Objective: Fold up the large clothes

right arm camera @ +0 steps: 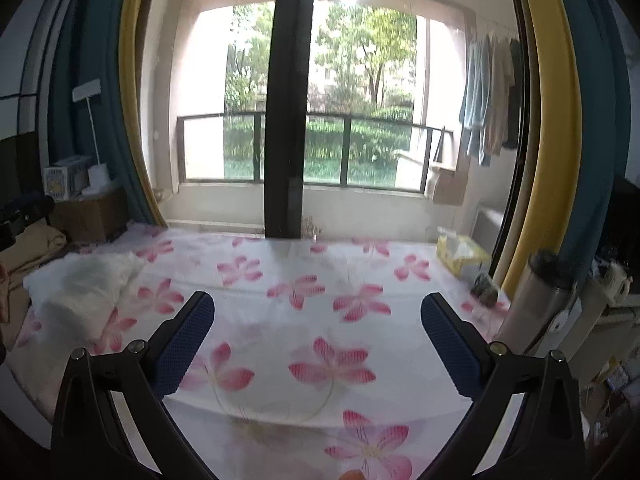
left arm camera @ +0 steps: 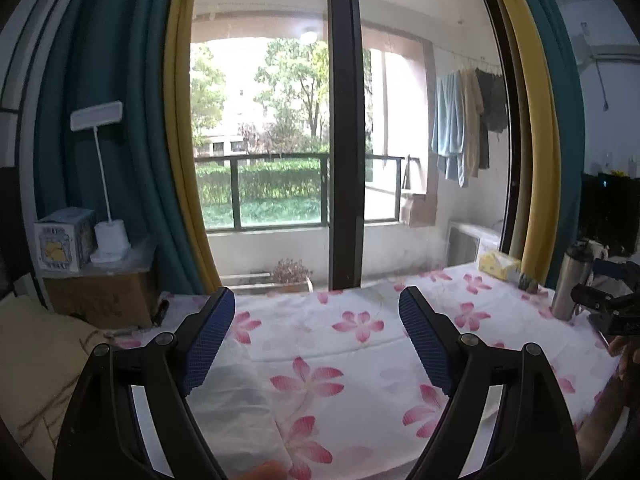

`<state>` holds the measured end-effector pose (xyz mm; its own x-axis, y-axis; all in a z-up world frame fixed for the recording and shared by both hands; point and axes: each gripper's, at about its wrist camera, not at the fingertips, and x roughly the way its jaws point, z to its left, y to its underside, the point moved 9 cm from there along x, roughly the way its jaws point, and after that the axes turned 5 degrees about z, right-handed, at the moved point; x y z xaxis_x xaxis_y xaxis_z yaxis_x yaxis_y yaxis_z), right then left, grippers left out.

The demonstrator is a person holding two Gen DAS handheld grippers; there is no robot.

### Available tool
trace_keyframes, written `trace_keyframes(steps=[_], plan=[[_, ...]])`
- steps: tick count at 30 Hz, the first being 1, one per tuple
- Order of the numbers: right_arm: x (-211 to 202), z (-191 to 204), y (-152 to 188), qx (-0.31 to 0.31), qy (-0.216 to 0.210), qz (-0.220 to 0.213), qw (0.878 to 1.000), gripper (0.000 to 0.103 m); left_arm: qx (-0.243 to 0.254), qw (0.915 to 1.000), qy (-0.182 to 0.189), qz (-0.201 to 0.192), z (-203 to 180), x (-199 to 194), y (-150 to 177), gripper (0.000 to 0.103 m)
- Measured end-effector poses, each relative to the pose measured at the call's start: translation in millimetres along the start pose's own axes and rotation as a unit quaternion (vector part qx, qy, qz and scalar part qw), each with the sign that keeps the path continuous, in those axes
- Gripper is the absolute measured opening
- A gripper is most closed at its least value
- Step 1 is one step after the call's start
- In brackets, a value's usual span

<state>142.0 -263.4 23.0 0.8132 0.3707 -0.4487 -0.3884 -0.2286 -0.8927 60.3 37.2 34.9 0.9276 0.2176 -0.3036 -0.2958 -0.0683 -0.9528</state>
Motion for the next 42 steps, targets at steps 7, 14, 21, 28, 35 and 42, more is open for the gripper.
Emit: trace_keyframes(steps=[7,14,21,28,35,42], plan=[[-11.7,9.5,-25.3,0.013,-0.002,-0.027,1.0,0.102,0.021,0.9981,-0.044,-0.038,11.5,-22.1,-19.1,0.087],[-17.3,18.6,-35.2,0.015,-0.003,-0.044,0.999,0.102,0.002,0.9981,-0.025,-0.057,19.5,-31.4,-24.6,0.087],[-7.2,15.3,-26.7,0.018,0.004,-0.026,0.999,0.102,-0.006,0.9987,-0.027,-0.042,24.2,-22.3,-9.1,0.087],[2.6,6.8,-13.5,0.027,0.011,-0.006,1.0,0.102,-0.013,0.9991,-0.022,-0.033,26.5,-16.4,-0.8,0.087],[6.3,2.8,-9.8,0.031,0.013,0.0,0.999,0.102,-0.039,0.9991,0.011,-0.014,28.5,-6.7,7.4,0.087],[11.5,2.6,-4.5,0.033,0.011,0.008,0.999,0.102,-0.045,0.9988,0.015,-0.005,27.2,-4.3,15.0,0.087]])
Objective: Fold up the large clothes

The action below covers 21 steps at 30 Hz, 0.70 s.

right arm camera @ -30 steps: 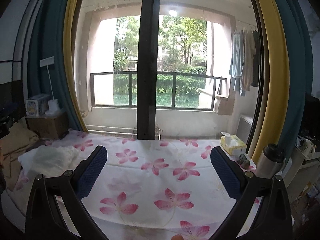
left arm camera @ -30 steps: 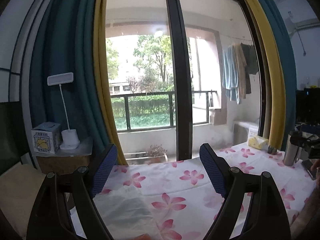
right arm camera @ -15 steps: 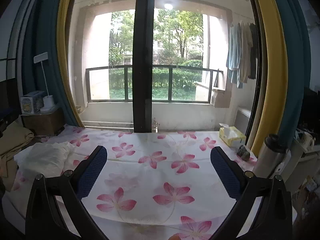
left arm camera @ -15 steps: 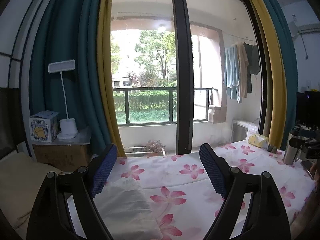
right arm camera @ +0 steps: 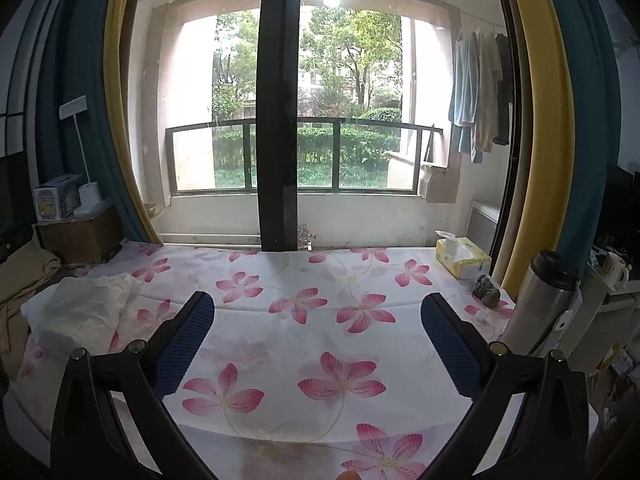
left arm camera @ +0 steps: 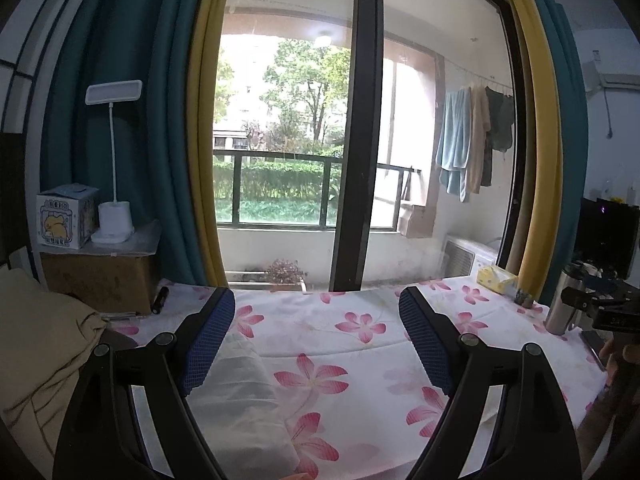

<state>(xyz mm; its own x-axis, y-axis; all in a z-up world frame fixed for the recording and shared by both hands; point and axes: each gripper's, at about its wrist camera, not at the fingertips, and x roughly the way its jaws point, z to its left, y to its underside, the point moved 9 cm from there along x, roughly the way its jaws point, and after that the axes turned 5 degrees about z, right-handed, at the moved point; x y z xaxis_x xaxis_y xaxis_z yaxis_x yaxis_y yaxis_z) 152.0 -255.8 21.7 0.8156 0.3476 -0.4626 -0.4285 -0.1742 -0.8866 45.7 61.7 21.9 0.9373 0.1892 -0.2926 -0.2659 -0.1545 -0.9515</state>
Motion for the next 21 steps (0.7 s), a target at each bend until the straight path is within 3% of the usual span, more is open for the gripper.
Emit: trace_keyframes(steps=[21], plan=[[0.6,-2.2,1.2,0.002,0.003,0.002,1.0,0.102,-0.003,0.9999,0.01,0.001,-1.7,0.8,0.5,0.087]])
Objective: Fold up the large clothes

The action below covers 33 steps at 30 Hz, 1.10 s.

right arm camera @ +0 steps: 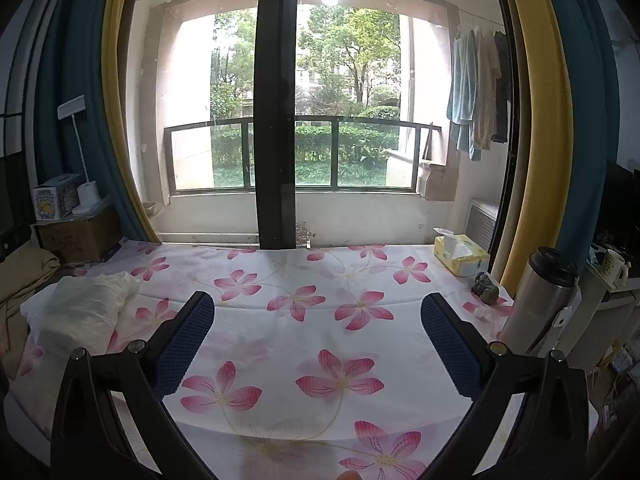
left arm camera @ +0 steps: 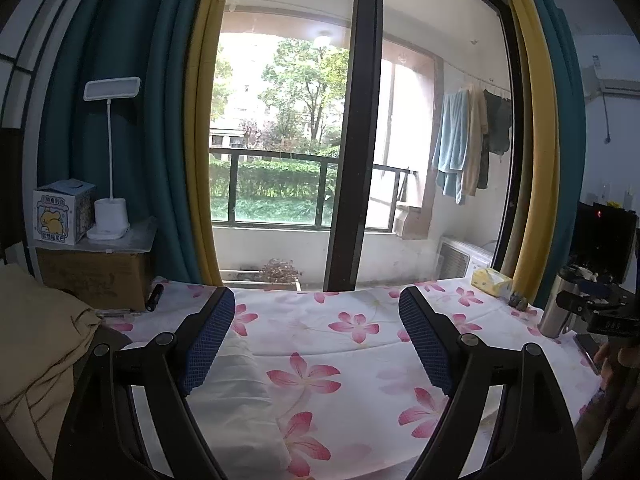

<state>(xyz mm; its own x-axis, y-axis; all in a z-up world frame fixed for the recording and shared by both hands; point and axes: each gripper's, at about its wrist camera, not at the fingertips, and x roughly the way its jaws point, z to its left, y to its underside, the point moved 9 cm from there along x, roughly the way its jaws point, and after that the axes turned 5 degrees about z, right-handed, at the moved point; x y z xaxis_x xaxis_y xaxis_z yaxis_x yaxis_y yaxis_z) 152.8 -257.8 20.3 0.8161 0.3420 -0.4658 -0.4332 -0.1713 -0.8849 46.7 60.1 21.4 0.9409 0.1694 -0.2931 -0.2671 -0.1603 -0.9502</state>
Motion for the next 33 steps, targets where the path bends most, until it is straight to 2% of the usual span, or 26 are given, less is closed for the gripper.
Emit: trace_keyframes(steps=[33], plan=[[-1.3,3.5,-0.3,-0.004,-0.004,0.001,1.0,0.102,0.003,1.0,0.006,-0.001,-6.2,-3.9,2.7,0.087]])
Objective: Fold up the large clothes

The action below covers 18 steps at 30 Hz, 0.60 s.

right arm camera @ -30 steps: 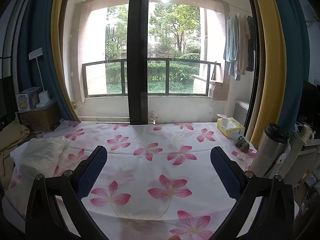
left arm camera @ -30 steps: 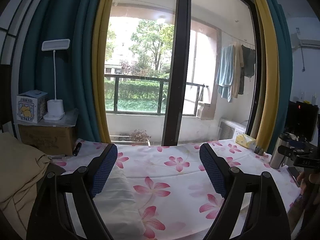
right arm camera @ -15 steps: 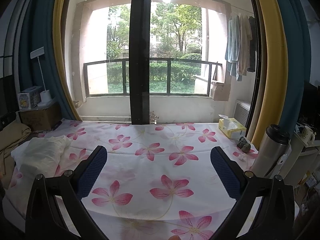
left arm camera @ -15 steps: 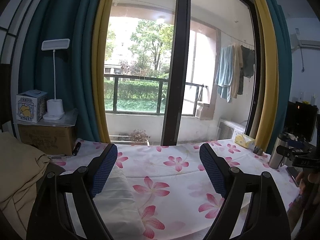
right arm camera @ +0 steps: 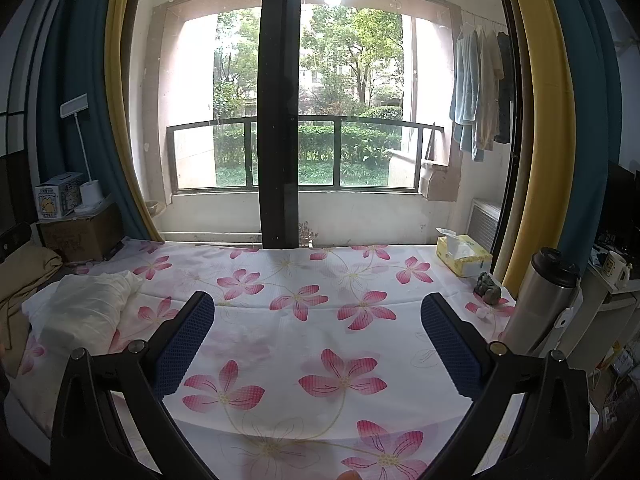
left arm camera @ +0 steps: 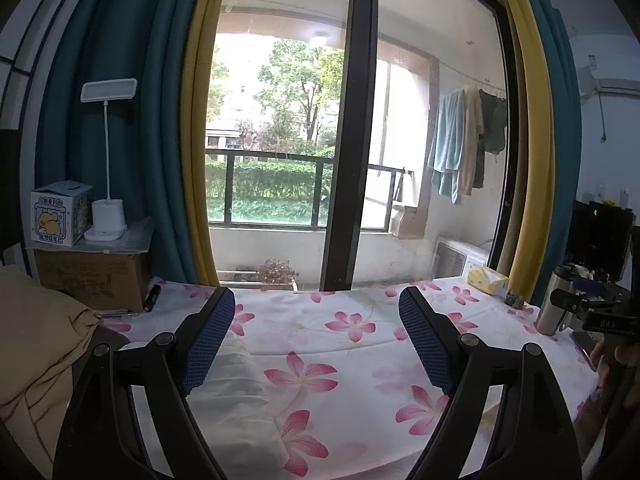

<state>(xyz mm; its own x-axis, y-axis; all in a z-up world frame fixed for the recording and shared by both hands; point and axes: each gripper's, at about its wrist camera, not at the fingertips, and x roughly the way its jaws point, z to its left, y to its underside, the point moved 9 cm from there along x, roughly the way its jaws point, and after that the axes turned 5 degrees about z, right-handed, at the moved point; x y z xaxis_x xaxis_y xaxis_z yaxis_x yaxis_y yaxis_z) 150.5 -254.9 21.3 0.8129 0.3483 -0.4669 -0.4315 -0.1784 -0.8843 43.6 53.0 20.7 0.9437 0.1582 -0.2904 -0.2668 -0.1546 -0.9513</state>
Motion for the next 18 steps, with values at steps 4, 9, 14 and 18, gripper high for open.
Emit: trace_keyframes(steps=[4,9,14,18], plan=[[-0.1,0.1,0.0,0.0,0.0,0.0,1.0,0.102,-0.001,1.0,0.0,0.0,0.2,-0.1,-0.1,0.087],[-0.2,0.1,0.0,0.0,0.0,0.0,1.0,0.102,-0.001,1.0,0.0,-0.001,0.0,-0.2,0.1,0.087],[-0.1,0.1,0.6,0.0,0.0,0.001,1.0,0.102,-0.001,1.0,0.0,0.0,-0.1,-0.2,0.3,0.087],[-0.1,0.4,1.0,0.0,0.0,0.001,1.0,0.102,-0.001,1.0,-0.001,0.001,0.7,-0.3,0.3,0.087]])
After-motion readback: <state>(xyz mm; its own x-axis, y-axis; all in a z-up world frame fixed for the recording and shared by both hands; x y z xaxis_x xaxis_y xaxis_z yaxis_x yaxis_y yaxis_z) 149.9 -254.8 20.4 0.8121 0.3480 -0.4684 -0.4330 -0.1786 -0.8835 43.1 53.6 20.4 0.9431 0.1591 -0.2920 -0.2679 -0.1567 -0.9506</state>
